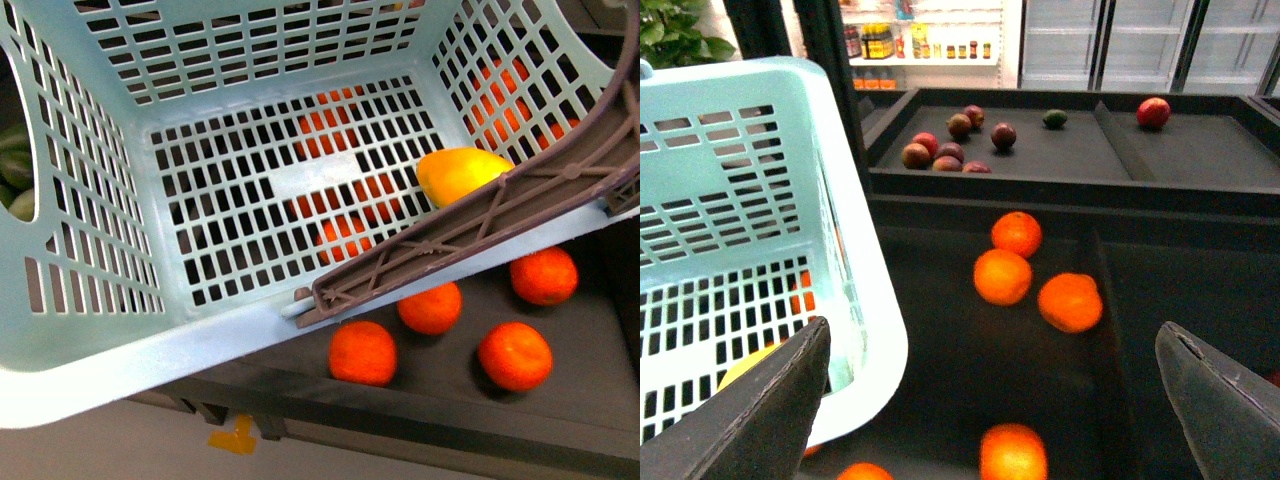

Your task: Pick mango and avocado into basket

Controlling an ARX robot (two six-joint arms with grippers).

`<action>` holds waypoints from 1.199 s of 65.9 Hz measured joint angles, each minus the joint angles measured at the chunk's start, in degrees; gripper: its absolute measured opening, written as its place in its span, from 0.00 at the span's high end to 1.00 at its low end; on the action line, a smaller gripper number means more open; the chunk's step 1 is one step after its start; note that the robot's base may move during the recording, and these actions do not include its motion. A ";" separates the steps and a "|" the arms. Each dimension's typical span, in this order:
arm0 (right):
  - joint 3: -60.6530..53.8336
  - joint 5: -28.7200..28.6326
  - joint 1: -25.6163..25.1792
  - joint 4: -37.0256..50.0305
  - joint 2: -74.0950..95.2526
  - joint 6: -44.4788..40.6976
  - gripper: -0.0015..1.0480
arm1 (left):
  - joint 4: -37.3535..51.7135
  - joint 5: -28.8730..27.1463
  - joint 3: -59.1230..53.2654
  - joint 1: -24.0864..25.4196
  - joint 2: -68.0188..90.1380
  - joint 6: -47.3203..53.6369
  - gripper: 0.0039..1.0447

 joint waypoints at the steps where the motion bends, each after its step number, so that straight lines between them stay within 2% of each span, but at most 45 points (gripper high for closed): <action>1: 0.00 0.07 0.00 0.00 0.00 0.00 0.08 | 0.00 0.00 0.00 0.00 0.00 0.02 0.87; 79: -0.02 0.04 0.00 -0.02 0.02 0.00 0.08 | 0.00 -0.37 0.02 0.00 0.00 0.00 0.87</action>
